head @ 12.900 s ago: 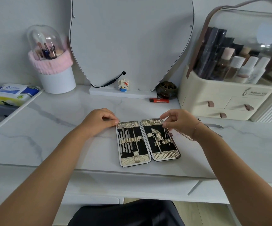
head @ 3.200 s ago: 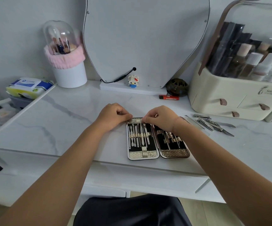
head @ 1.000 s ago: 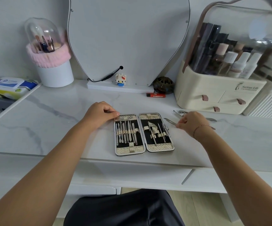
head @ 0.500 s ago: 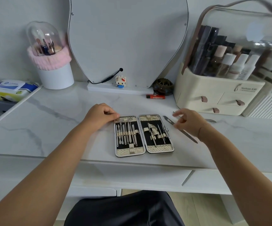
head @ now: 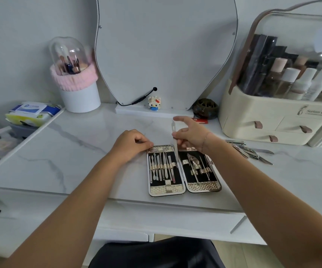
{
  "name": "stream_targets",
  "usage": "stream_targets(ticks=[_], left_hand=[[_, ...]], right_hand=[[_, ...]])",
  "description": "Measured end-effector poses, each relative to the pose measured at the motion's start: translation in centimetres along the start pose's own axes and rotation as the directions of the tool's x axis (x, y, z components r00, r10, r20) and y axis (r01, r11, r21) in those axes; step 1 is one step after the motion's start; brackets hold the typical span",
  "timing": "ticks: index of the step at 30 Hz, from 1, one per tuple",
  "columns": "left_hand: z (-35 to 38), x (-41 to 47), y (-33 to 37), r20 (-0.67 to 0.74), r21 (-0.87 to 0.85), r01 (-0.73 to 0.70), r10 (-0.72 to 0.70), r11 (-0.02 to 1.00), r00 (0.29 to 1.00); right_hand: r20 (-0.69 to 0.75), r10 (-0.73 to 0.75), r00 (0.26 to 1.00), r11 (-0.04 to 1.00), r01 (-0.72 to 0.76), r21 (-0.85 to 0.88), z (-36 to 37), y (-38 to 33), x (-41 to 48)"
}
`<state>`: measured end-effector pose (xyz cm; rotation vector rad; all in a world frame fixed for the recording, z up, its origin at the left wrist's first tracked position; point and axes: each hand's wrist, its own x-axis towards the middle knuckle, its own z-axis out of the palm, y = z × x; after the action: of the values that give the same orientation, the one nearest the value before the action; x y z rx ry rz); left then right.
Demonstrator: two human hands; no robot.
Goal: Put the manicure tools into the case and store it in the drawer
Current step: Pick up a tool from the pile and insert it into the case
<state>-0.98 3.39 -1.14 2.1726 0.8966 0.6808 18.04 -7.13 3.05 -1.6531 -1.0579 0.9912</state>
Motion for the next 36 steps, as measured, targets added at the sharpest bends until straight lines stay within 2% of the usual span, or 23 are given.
stream_targets(ticks=[4,9,15,19,23,26,30,36], left_hand=[[0.1,0.1,-0.2,0.001,-0.011,0.000,0.000,1.000,1.000],[0.1,0.2,-0.2,-0.003,-0.022,-0.002,0.002,1.000,1.000],[0.1,0.2,-0.2,0.000,-0.011,0.003,-0.003,1.000,1.000],[0.0,0.1,-0.1,0.006,-0.007,0.008,-0.008,1.000,1.000],[-0.1,0.0,0.0,0.008,0.003,0.003,-0.003,1.000,1.000],[0.0,0.1,0.1,0.006,0.003,0.003,-0.003,1.000,1.000],[0.0,0.0,0.0,-0.001,0.003,0.009,-0.009,1.000,1.000],[0.1,0.0,0.0,0.000,-0.020,0.013,-0.013,1.000,1.000]], right_hand=[[0.049,0.010,0.999,1.000,-0.009,-0.020,0.0,0.0,0.5],[0.029,0.042,0.999,0.999,-0.041,-0.014,0.0,0.0,1.0],[0.111,0.048,0.993,0.991,-0.034,-0.127,-0.2,-0.6,1.2],[0.148,0.044,0.988,0.944,0.008,-0.329,-0.3,-0.9,1.7],[0.119,-0.001,0.993,0.781,0.075,-0.619,0.0,-1.4,2.0],[0.109,-0.027,0.994,0.750,0.092,-0.655,0.1,-1.5,2.1],[0.189,-0.047,0.981,0.708,0.166,-0.686,0.3,-1.2,1.9],[0.169,-0.128,0.977,0.715,0.208,-0.668,0.6,-0.5,1.4]])
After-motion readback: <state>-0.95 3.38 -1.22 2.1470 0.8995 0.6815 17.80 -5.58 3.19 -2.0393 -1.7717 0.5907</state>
